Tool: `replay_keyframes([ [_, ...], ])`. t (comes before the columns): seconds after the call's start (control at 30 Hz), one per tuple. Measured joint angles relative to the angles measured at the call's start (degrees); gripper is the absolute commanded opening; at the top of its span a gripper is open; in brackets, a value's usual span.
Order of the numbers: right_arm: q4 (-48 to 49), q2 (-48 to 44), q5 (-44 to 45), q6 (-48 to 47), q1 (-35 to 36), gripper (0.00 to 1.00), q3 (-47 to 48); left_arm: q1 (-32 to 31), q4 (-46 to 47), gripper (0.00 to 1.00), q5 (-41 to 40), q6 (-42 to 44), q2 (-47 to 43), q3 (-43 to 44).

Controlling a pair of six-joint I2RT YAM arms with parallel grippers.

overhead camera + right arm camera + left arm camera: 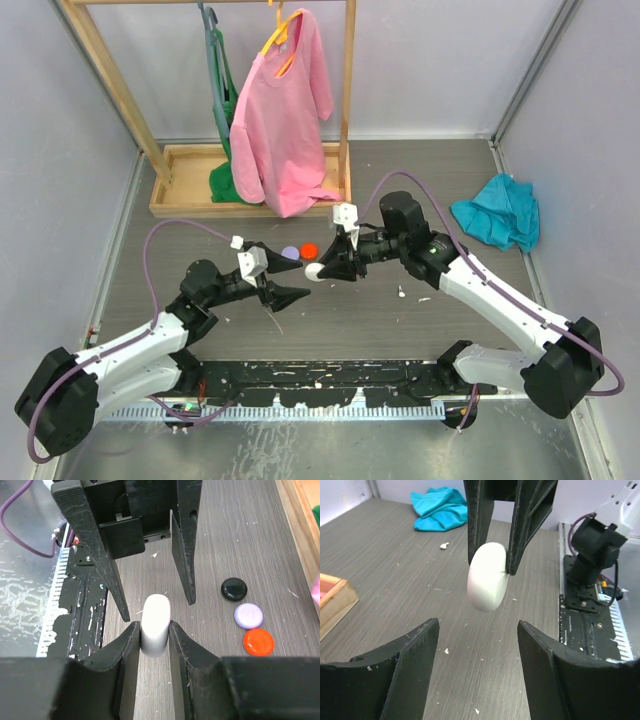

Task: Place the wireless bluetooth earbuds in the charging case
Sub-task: Open the charging case.

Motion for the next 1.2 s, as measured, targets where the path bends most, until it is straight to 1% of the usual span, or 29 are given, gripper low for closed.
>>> replay_keyframes([
  [0.2, 0.0, -0.1, -2.5, -3.0, 1.6, 0.12, 0.0, 0.0, 2.2, 0.55, 3.4, -2.5, 0.5, 0.4],
  [0.37, -0.3, 0.0, -3.0, -4.5, 3.0, 0.11, 0.0, 0.0, 4.4, 0.5, 5.3, -4.5, 1.8, 0.4],
  [0.63, -2.6, 1.2, -2.5, -6.4, 3.8, 0.11, 0.2, 0.0, 6.1, 0.47, 7.0, -6.1, 2.6, 0.5],
  [0.87, -2.8, 1.2, -2.3, -6.9, 4.2, 0.11, 0.6, 0.0, 6.9, 0.44, 7.7, -6.5, 3.2, 0.5],
  [1.1, -2.7, 1.2, -1.7, -6.9, 4.4, 0.11, 0.7, 0.0, 7.2, 0.39, 8.9, -6.7, 4.7, 0.5],
  [1.17, -2.7, 1.2, -1.5, -6.9, 4.4, 0.11, 0.7, 0.0, 7.3, 0.37, 9.3, -6.8, 4.8, 0.5],
  [1.2, -2.7, 1.2, -1.4, -6.9, 4.4, 0.11, 0.7, 0.0, 7.3, 0.31, 9.5, -6.9, 4.8, 0.5],
])
